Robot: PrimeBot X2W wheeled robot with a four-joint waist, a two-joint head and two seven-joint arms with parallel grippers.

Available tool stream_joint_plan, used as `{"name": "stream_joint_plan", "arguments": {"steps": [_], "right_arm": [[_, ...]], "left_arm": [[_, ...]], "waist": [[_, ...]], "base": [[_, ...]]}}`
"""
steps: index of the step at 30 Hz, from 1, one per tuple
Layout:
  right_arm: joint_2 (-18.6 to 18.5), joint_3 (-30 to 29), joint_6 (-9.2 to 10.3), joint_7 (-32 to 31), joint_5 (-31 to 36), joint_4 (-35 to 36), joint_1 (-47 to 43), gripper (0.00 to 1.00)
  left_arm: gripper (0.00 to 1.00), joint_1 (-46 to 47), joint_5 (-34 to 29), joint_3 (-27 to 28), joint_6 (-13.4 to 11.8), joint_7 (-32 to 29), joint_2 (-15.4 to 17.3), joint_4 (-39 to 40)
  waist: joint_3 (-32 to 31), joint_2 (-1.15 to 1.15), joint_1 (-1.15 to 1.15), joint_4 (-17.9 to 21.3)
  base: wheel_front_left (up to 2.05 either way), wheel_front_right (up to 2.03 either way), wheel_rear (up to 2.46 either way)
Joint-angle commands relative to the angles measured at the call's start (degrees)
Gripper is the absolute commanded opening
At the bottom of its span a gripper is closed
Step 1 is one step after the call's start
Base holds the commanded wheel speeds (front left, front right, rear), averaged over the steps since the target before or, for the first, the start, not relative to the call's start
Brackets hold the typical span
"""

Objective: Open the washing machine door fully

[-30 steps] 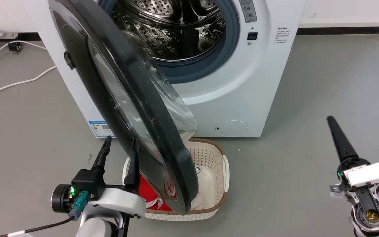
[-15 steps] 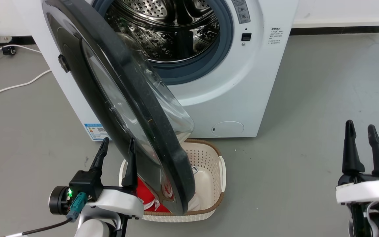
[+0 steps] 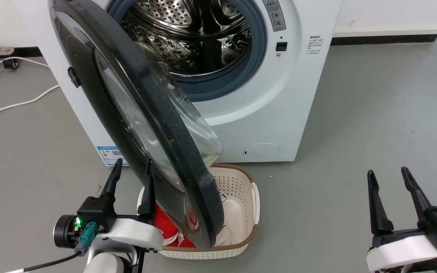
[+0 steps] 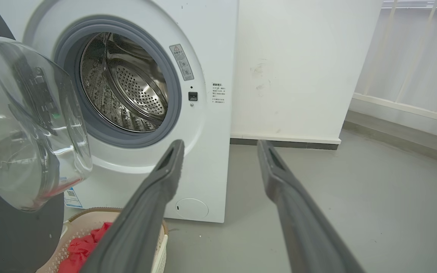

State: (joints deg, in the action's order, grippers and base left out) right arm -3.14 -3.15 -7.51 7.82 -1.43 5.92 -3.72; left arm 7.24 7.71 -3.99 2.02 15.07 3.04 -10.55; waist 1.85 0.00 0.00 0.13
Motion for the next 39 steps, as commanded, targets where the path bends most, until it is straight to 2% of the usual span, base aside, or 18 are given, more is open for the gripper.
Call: {"name": "stream_joint_plan", "arguments": {"steps": [1, 6, 24, 25, 26, 27, 35, 39], "right_arm": [[0.34, 0.08, 0.03, 0.02, -0.26, 0.1, -0.74, 1.0], [0.36, -0.46, 0.04, 0.02, -2.75, -0.82, -0.87, 1.0], [0.37, -0.53, 0.03, -0.02, -3.23, -1.85, -0.48, 1.0], [0.37, -0.51, 0.04, 0.04, -3.32, -1.95, -0.4, 1.0], [0.37, -0.49, 0.03, 0.12, -3.4, -2.03, -0.32, 1.0], [0.37, -0.49, 0.04, 0.17, -3.47, -2.12, -0.25, 1.0], [0.37, -0.38, 0.03, 0.59, -3.69, -2.98, 0.18, 1.0], [0.38, -0.3, 0.04, 0.82, -3.79, -3.28, 0.45, 1.0]], "left_arm": [[1.0, -0.74, -0.36, -0.09, 0.17, 0.14, 0.18, 0.0], [1.0, -0.88, -0.65, -0.41, 0.3, 0.14, 0.18, -0.13], [1.0, -1.03, -0.71, -0.6, 0.43, 0.14, 0.48, -0.96], [0.73, -0.94, -0.65, -0.61, 0.43, 0.14, 0.48, -0.98], [0.06, -0.84, -0.61, -0.61, 0.43, 0.14, 0.49, -1.01], [0.0, -0.75, -0.51, -0.64, 0.43, 0.14, 0.51, -1.14], [0.0, -0.16, 0.51, 0.07, 0.28, 0.14, 0.51, -0.5], [0.0, 0.07, 1.07, 0.68, 0.2, 0.14, 0.41, 2.43]], "waist": [[-0.04, 0.0, 0.0, -0.01], [-0.17, 0.0, 0.0, -0.13], [-0.87, 0.0, 0.0, 0.05], [-0.85, 0.0, 0.0, 0.05], [-0.8, 0.0, 0.0, 0.04], [-0.79, 0.0, 0.0, 0.02], [-0.65, 0.0, 0.0, -0.19], [-0.62, 0.0, 0.0, -0.31]], "base": [[0.0, 0.0, 0.0], [0.0, 0.0, 0.0], [0.0, 0.0, 0.0], [0.0, 0.0, 0.0], [0.0, 0.0, 0.0], [0.0, 0.0, 0.0], [0.0, 0.0, 0.0], [0.0, 0.0, 0.0]]}}
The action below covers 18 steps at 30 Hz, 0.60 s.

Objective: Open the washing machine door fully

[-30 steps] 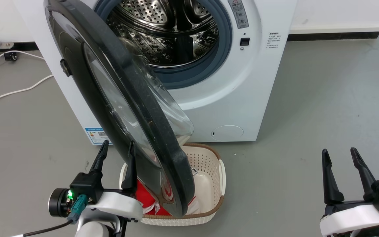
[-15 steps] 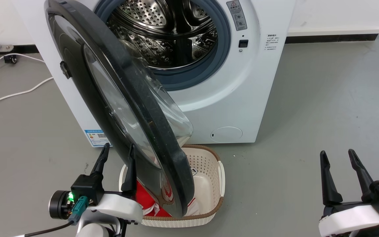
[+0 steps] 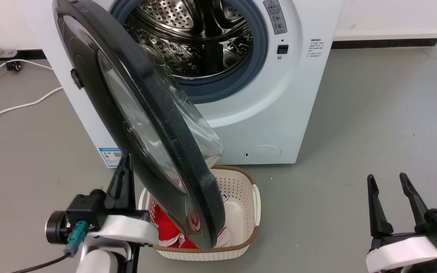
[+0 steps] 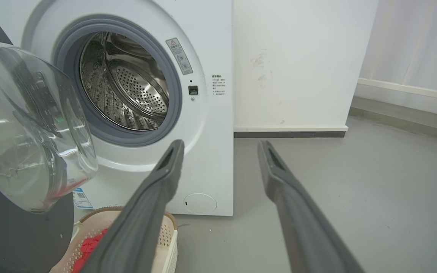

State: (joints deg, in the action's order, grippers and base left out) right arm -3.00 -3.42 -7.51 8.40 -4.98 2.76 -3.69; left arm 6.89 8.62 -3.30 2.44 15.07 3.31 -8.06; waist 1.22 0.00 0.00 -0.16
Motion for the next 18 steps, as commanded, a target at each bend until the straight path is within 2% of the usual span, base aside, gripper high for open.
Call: {"name": "stream_joint_plan", "arguments": {"steps": [1, 18], "right_arm": [[0.23, -0.03, 0.03, 0.2, -0.29, -0.19, 0.48, 1.0], [0.23, 0.0, 0.04, 0.6, -0.22, -0.76, 1.35, 1.0]], "left_arm": [[0.0, 0.53, 0.02, 0.26, -0.23, 0.14, 0.14, 1.02], [0.0, 4.05, -3.25, 2.85, -0.48, 0.13, 0.05, 26.05]], "waist": [[0.05, 0.0, 0.0, -0.07], [0.58, 0.0, 0.0, -0.35]], "base": [[0.0, 0.0, 0.0], [0.0, 0.0, 0.0]]}}
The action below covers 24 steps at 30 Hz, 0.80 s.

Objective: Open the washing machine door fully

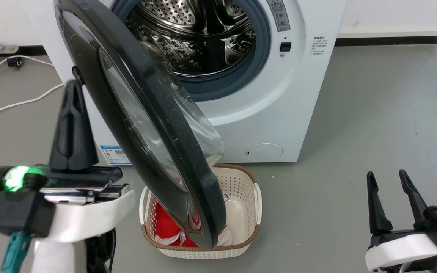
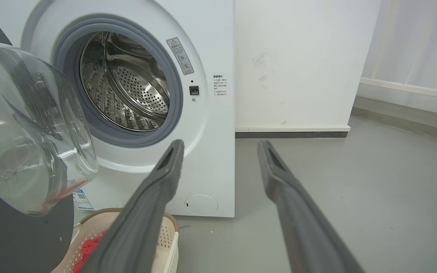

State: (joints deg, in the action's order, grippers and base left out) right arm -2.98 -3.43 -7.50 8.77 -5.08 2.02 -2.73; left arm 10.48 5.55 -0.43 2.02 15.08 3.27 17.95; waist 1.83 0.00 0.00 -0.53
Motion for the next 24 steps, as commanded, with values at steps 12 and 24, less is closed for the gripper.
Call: {"name": "stream_joint_plan", "arguments": {"steps": [12, 24], "right_arm": [[0.21, -0.13, 0.02, -0.28, -0.29, 0.4, -0.13, 1.0], [0.21, 0.06, 0.02, -0.46, -0.45, 0.4, 0.08, 1.0]], "left_arm": [[0.0, -0.02, -2.19, -7.93, 2.22, -0.37, -0.01, 13.68], [0.0, -4.29, 0.65, -24.12, 4.67, -3.12, 0.6, 11.38]], "waist": [[-0.09, 0.0, 0.0, -0.18], [0.68, 0.0, 0.0, -0.37]], "base": [[0.0, 0.0, 0.0], [0.0, 0.0, 0.0]]}}
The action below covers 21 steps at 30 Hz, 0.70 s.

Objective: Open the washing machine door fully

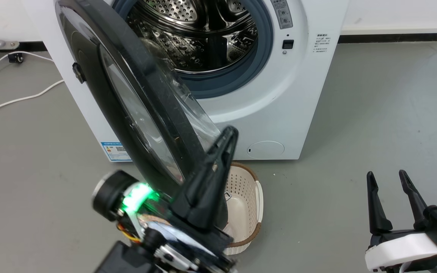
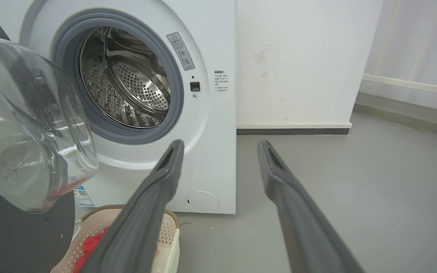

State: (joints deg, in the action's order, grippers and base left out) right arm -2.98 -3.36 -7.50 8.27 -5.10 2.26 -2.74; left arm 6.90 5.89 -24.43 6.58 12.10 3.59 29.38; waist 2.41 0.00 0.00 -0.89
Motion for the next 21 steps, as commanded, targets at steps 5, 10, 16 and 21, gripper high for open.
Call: {"name": "stream_joint_plan", "arguments": {"steps": [5, 10, 16, 21], "right_arm": [[0.21, 0.03, 0.03, 0.09, -0.51, 0.13, 0.98, 1.0], [0.21, -0.17, 0.02, 0.32, -0.47, -0.05, 1.52, 1.0], [0.2, -0.17, 0.03, 0.59, -0.7, -0.45, 2.19, 1.0], [0.2, 0.08, 0.02, 0.79, -0.95, -0.68, 2.94, 1.0]], "left_arm": [[0.0, -4.08, 1.12, -4.69, 0.36, -1.18, 1.36, -2.98], [0.0, -7.96, 1.89, -8.22, 0.51, -2.1, 2.45, -6.85], [0.0, -10.58, 2.86, -9.68, 0.08, -2.28, 2.89, -11.28], [0.0, -9.62, 3.22, -8.94, -0.67, -1.65, 2.54, -13.39]], "waist": [[1.22, 0.0, 0.0, -0.04], [2.3, 0.0, 0.0, -0.1], [3.43, 0.0, 0.0, -0.29], [4.2, 0.0, 0.0, -0.32]], "base": [[0.0, 0.0, 0.0], [0.0, 0.0, 0.0], [0.0, 0.0, 0.0], [0.0, 0.0, 0.0]]}}
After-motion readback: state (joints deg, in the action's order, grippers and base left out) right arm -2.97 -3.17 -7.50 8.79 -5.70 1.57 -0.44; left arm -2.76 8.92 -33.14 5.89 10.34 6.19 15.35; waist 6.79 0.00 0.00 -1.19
